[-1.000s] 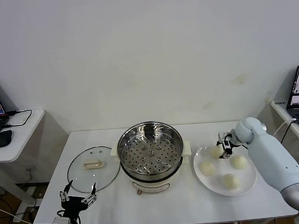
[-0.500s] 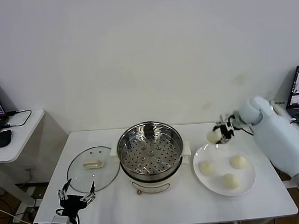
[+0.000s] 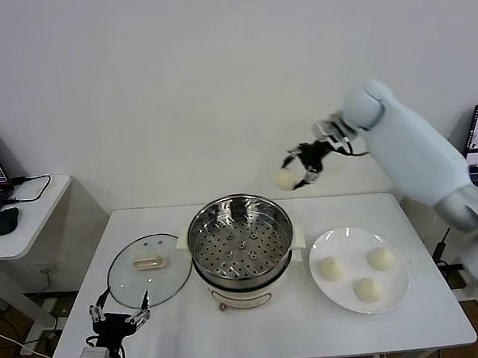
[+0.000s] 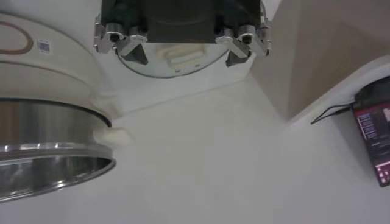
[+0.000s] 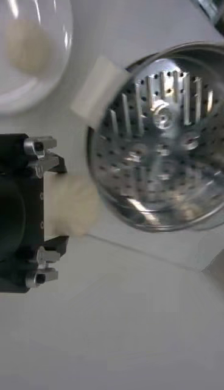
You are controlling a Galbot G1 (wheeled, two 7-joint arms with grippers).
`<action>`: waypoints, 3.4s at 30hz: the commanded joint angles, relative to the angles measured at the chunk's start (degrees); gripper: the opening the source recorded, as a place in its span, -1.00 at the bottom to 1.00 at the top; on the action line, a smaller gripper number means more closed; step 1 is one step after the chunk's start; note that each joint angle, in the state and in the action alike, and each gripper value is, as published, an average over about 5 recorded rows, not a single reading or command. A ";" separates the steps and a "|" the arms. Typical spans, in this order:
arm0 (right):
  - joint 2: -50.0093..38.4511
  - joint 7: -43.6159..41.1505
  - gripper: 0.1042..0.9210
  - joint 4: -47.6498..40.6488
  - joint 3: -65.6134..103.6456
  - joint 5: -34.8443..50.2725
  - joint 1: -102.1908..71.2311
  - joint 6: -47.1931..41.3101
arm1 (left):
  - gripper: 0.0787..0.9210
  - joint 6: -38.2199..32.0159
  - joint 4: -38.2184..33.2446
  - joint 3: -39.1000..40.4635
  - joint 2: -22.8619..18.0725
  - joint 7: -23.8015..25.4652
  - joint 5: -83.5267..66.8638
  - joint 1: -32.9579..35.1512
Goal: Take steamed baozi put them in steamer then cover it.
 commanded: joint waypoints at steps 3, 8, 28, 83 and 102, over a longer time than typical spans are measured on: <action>9.89 3.51 0.33 -1.67 -6.56 -13.88 5.73 20.74 | 0.77 0.06 0.42 -0.15 -0.04 -0.08 0.11 0.00; 11.26 4.64 0.34 0.76 -8.90 -17.86 4.70 21.20 | 0.77 0.40 0.09 -0.45 -0.18 0.08 0.73 -0.20; 12.13 5.33 0.34 1.99 -7.10 -25.78 -4.58 21.16 | 0.77 1.02 -0.86 -0.99 -0.89 0.47 0.72 0.53; -3.90 0.86 0.76 20.55 -4.11 0.07 -2.53 -13.57 | 0.77 1.48 -0.90 -0.36 -1.66 0.76 1.09 0.85; -33.61 0.50 0.76 34.01 3.70 7.54 -11.01 -54.99 | 0.77 2.06 -3.02 0.55 -1.05 1.12 0.71 1.90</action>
